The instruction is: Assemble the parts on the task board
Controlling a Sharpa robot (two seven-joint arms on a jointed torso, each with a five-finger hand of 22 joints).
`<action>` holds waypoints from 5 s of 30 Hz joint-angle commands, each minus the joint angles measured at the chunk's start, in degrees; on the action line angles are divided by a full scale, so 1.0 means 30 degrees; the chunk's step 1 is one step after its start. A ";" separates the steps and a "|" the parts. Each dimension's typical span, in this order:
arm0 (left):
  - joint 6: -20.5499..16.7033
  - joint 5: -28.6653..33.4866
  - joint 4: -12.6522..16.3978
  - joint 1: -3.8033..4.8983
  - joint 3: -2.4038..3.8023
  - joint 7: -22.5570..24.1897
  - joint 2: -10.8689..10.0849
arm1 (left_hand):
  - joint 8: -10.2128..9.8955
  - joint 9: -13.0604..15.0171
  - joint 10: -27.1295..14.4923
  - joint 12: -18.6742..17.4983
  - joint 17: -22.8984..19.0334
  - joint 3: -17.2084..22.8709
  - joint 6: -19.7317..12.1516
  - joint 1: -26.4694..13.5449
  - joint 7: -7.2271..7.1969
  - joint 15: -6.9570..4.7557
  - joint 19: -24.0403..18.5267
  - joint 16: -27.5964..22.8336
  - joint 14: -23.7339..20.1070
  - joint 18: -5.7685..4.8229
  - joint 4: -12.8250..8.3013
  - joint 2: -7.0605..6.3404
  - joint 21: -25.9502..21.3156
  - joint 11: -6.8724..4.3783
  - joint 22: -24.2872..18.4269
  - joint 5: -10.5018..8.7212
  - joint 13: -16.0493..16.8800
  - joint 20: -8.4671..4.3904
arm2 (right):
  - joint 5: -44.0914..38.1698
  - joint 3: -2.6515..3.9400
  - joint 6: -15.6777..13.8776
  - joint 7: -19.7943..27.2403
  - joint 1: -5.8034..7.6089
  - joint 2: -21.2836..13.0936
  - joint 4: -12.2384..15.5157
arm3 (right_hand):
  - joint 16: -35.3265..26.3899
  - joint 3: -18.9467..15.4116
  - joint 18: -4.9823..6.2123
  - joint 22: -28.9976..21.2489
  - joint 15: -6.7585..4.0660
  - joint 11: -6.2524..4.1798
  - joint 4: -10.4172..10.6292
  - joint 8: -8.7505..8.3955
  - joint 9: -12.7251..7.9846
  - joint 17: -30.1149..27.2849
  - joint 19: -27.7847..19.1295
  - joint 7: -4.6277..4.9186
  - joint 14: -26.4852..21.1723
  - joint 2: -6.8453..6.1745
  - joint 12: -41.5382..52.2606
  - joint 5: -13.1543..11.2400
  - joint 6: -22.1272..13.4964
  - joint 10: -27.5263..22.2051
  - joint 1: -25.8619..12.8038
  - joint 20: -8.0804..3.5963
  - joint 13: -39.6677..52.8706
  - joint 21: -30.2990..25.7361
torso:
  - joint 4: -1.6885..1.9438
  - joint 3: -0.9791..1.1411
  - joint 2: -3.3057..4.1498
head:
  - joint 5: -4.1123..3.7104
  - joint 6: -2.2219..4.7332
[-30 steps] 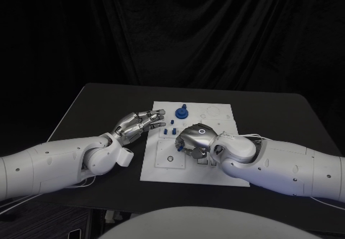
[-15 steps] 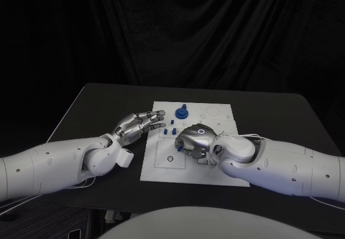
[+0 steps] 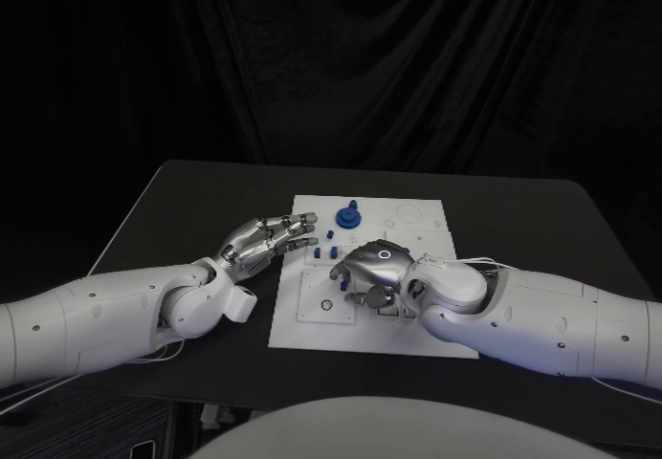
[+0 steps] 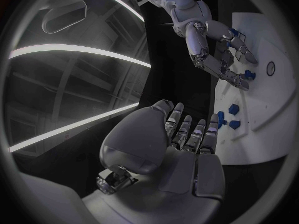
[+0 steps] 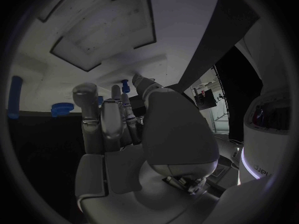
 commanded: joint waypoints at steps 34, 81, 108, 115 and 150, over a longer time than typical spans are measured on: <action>0.0132 0.0110 0.0014 -0.0127 0.0017 0.1508 -0.0175 | 0.0105 0.0050 -0.0046 0.0090 0.0024 0.0270 0.0177 -0.0217 0.0117 0.0038 0.0135 0.0092 0.0138 -0.0154 -0.0020 0.0032 0.0058 0.0146 -0.0011 0.0098 -0.0001 0.0001 | 0.0664 0.0006 -0.0694 -0.1893 0.2114 -0.5686 0.2288 | -0.0012 -0.0943 -0.0038 0.1649 0.0282 0.0244 0.0326 -0.0236 -0.1086 -0.0040 0.0160 0.0013 -0.0148 0.0604 0.0434 0.1758 0.1097 -0.2288 0.1020 0.0226 0.0038 -0.0399 | -0.0030 -0.0032 -0.0008 | 0.0009 -0.0004; 0.0252 0.0108 -0.0067 -0.0503 0.0017 0.1502 -0.0071 | 0.0102 0.0037 -0.0093 0.0056 0.0015 0.0574 0.0095 -0.0209 0.0123 0.0023 0.0151 0.0073 0.0094 -0.0164 -0.0103 -0.0019 0.0054 0.0175 -0.0069 0.0172 -0.0007 0.0001 | 0.2100 0.0012 -0.2000 -0.0509 0.0904 -0.3395 -0.1048 | 0.0367 -0.0492 -0.0165 0.1873 0.0080 -0.0008 0.0928 -0.0399 -0.1948 0.0253 0.0781 0.0738 0.0299 0.0850 0.0254 0.1729 0.1554 -0.0251 0.1583 0.0021 -0.0774 0.0309 | -0.0019 0.0015 0.0017 | -0.0048 -0.0004; 0.0290 0.0107 -0.0194 -0.0608 0.0017 0.1516 -0.0013 | 0.0130 0.0051 -0.0081 0.0121 0.0015 0.0864 0.0155 -0.0244 0.0180 0.0017 0.0188 0.0083 0.0079 -0.0179 -0.0158 -0.0059 0.0056 0.0284 -0.0080 0.0207 0.0004 0.0004 | 0.2407 0.0020 -0.3284 -0.0061 0.0899 -0.3748 -0.0614 | 0.0706 -0.0172 -0.0330 0.2130 -0.0577 -0.0802 0.0135 0.1813 -0.0374 0.0641 0.1284 -0.0163 0.0691 0.1171 0.0298 0.2706 0.5398 0.2352 0.2119 -0.0562 -0.1085 0.1464 | -0.0062 0.0007 -0.0018 | 0.0103 -0.0004; 0.0248 0.0108 -0.0207 -0.0626 0.0017 0.1495 -0.0034 | 0.0135 0.0054 -0.0068 0.0149 0.0019 0.0884 0.0172 -0.0252 0.0187 0.0014 0.0207 0.0099 0.0091 -0.0179 -0.0159 -0.0067 0.0060 0.0294 -0.0054 0.0206 0.0008 0.0003 | 0.2469 0.0061 -0.3392 -0.0304 0.1129 -0.4350 0.0319 | 0.0682 -0.0234 -0.0336 0.2136 -0.0643 -0.0881 0.0017 0.1964 -0.0120 0.0630 0.1295 -0.0228 0.0698 0.1140 0.0253 0.2608 0.5522 0.2571 0.2176 -0.0625 -0.1110 0.1499 | -0.0065 0.0005 -0.0046 | 0.0179 -0.0004; 0.0139 0.0110 -0.0334 -0.0637 0.0017 0.1510 0.0099 | 0.0183 0.0069 0.0102 0.0416 0.0013 0.1172 0.0223 -0.0468 0.0252 -0.0122 0.0198 0.0093 0.0059 -0.0150 -0.0096 -0.0237 0.0042 0.0493 -0.0180 0.0151 0.0042 -0.0016 | 0.0315 0.0060 0.0039 -0.0630 0.1688 -0.2189 0.3989 | 0.0651 -0.0410 -0.0285 0.2066 -0.0853 -0.1141 -0.0098 0.2311 0.0619 0.0645 0.1229 -0.0459 0.0739 0.1072 0.0001 0.2349 0.5879 0.3436 0.2162 -0.0808 -0.1241 0.1217 | -0.0021 -0.0004 -0.0038 | 0.0630 -0.0004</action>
